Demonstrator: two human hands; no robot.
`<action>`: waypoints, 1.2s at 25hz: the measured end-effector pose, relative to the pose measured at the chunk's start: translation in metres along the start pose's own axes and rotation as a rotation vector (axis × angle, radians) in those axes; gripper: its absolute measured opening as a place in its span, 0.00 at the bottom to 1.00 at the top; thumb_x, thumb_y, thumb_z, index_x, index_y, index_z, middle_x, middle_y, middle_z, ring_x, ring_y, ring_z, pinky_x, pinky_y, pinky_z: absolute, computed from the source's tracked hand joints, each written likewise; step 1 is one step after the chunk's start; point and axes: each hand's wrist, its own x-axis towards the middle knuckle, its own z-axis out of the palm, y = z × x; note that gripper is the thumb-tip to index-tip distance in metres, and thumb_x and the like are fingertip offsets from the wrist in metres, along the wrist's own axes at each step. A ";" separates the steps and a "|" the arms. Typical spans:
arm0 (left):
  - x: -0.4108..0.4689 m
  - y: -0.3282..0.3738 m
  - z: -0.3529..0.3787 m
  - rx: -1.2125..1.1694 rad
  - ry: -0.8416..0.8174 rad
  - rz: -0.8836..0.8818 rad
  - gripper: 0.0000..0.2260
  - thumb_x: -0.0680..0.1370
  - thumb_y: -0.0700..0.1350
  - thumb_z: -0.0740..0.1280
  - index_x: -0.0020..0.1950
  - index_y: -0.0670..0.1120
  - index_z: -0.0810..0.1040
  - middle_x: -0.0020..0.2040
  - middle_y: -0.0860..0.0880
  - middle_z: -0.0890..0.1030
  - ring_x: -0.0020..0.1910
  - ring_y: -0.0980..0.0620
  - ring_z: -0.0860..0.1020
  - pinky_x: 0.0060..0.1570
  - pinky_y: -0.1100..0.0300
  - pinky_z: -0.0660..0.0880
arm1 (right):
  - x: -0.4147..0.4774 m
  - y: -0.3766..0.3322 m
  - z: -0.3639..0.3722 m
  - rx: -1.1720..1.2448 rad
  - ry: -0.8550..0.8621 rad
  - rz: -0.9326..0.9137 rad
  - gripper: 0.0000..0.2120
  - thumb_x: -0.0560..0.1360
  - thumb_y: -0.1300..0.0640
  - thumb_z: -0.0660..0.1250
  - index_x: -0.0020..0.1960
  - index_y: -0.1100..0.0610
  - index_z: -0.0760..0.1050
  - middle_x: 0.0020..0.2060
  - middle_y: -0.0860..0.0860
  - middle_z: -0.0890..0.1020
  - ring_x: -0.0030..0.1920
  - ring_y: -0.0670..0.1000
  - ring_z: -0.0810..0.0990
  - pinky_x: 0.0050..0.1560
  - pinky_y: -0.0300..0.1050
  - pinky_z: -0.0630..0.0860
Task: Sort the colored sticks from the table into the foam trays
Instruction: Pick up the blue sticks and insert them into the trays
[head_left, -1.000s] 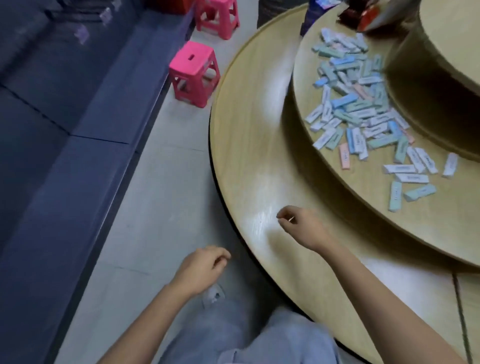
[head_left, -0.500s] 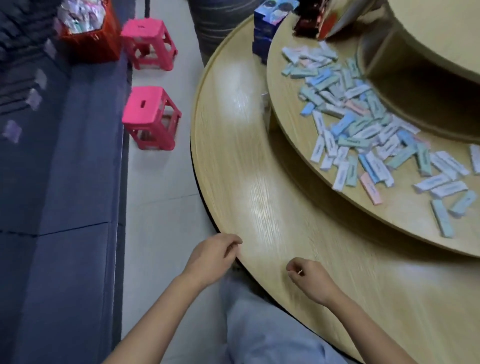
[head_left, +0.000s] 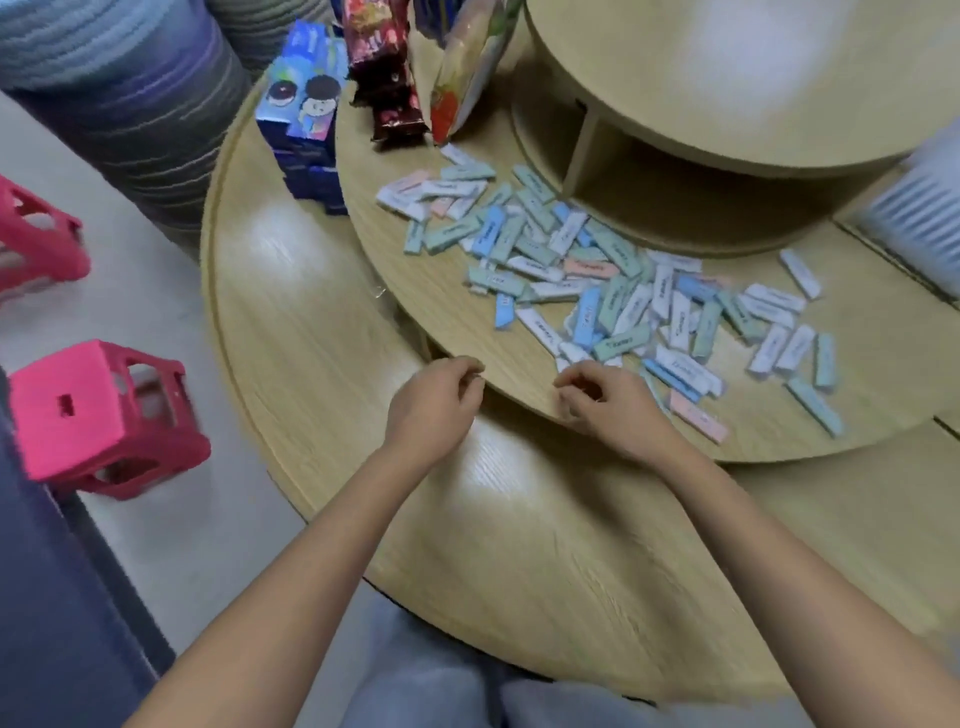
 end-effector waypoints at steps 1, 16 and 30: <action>0.022 0.005 -0.004 -0.002 -0.005 0.036 0.13 0.79 0.47 0.60 0.62 0.51 0.76 0.52 0.53 0.79 0.49 0.54 0.76 0.44 0.60 0.70 | 0.007 -0.002 -0.007 0.016 0.102 0.063 0.06 0.76 0.61 0.64 0.50 0.54 0.78 0.38 0.45 0.78 0.40 0.48 0.76 0.42 0.41 0.72; 0.126 0.024 0.011 0.259 -0.035 0.200 0.16 0.76 0.53 0.64 0.59 0.45 0.70 0.53 0.46 0.76 0.51 0.45 0.75 0.41 0.55 0.66 | 0.104 -0.019 -0.004 -0.322 0.455 0.596 0.16 0.73 0.50 0.68 0.54 0.61 0.73 0.52 0.56 0.77 0.52 0.57 0.76 0.48 0.50 0.75; 0.131 -0.020 0.013 0.367 0.229 0.541 0.12 0.67 0.36 0.74 0.50 0.43 0.81 0.43 0.44 0.80 0.35 0.41 0.78 0.30 0.56 0.68 | 0.077 -0.023 -0.015 0.207 0.438 0.342 0.10 0.73 0.53 0.71 0.48 0.56 0.72 0.40 0.48 0.75 0.40 0.47 0.74 0.41 0.42 0.71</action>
